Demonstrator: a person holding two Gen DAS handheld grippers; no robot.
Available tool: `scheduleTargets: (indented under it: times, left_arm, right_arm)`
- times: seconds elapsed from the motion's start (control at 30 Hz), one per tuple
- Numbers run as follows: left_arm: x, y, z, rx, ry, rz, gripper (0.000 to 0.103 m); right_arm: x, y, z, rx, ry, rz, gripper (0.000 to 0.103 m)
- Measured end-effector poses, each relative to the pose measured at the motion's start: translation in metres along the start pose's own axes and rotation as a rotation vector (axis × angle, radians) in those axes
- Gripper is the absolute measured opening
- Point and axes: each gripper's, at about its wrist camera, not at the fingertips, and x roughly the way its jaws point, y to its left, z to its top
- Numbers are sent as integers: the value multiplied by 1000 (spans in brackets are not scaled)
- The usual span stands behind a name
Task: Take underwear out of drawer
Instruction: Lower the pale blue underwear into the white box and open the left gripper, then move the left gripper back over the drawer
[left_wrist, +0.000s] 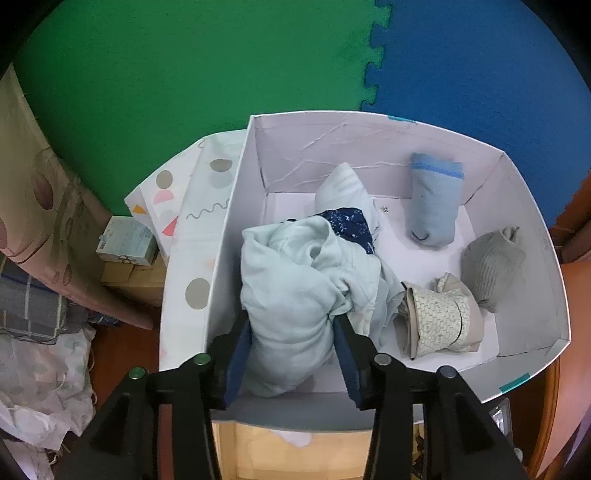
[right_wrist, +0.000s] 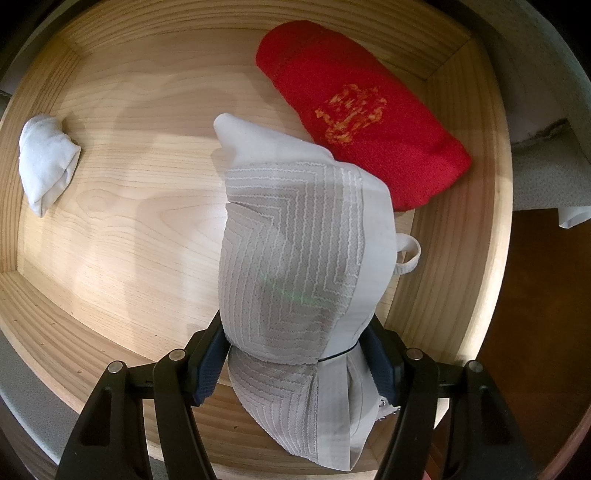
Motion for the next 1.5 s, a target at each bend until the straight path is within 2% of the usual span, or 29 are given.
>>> scheduleTargets:
  times: [0.27, 0.37, 0.47, 0.63, 0.83, 1.0, 1.17, 1.37, 1.5]
  left_arm:
    - [-24, 7, -2, -9, -46, -31, 46]
    - [-41, 11, -3, -6, -82, -31, 52]
    - [-57, 14, -9, 5, -109, -28, 53]
    - [-75, 23, -28, 13, -132, -38, 53]
    - [-79, 34, -65, 40, -128, -6, 53]
    - [-64, 50, -104, 15, -98, -2, 53]
    - [-31, 60, -148, -42, -45, 17, 53]
    - [11, 55, -190, -72, 27, 30, 53]
    - [27, 48, -210, -85, 37, 26, 53]
  right_arm:
    - [0, 0, 0, 0, 0, -1, 64]
    - [0, 1, 0, -2, 0, -2, 64]
    - [0, 1, 0, -1, -1, -1, 64]
    - [1, 1, 1, -2, 1, -4, 64]
    - [1, 2, 1, -3, 0, -4, 64]
    - [1, 3, 2, -4, 1, -7, 64]
    - [1, 3, 2, -4, 1, -8, 64]
    - [1, 3, 3, -2, 1, -11, 63]
    - [2, 4, 3, -2, 0, -11, 62]
